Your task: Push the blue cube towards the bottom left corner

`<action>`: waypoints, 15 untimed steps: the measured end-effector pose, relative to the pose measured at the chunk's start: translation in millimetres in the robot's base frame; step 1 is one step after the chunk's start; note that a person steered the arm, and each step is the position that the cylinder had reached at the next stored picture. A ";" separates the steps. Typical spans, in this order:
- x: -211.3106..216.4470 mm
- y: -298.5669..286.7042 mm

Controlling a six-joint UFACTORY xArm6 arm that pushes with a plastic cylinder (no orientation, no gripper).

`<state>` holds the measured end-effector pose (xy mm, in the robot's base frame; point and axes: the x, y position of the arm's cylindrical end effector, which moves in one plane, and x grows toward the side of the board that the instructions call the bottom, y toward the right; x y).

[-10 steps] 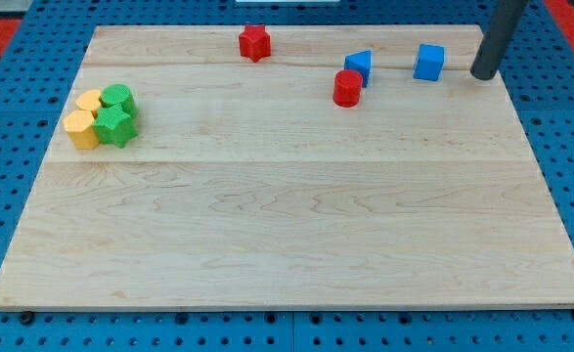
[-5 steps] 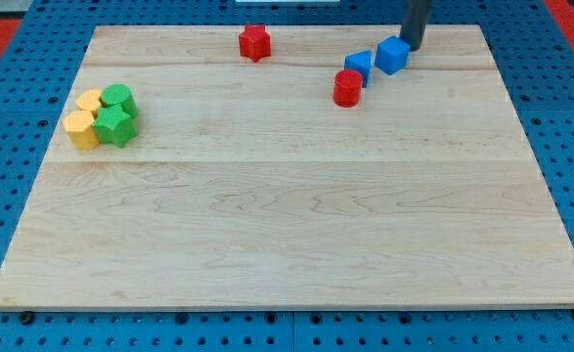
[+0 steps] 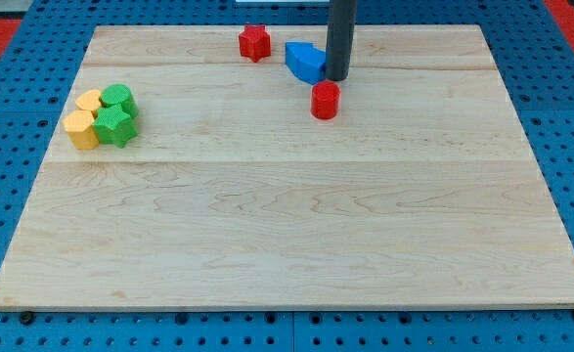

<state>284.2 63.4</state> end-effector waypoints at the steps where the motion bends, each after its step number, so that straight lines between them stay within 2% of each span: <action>1: -21.5 -11.7; 3: -58.8 -11.8; 4: -57.1 -58.7; 8: 64.1 -69.1; 10: 18.7 -59.6; 11: 30.7 -23.6; 12: 77.8 -33.3; 15: 173.6 -99.2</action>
<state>457.8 -35.8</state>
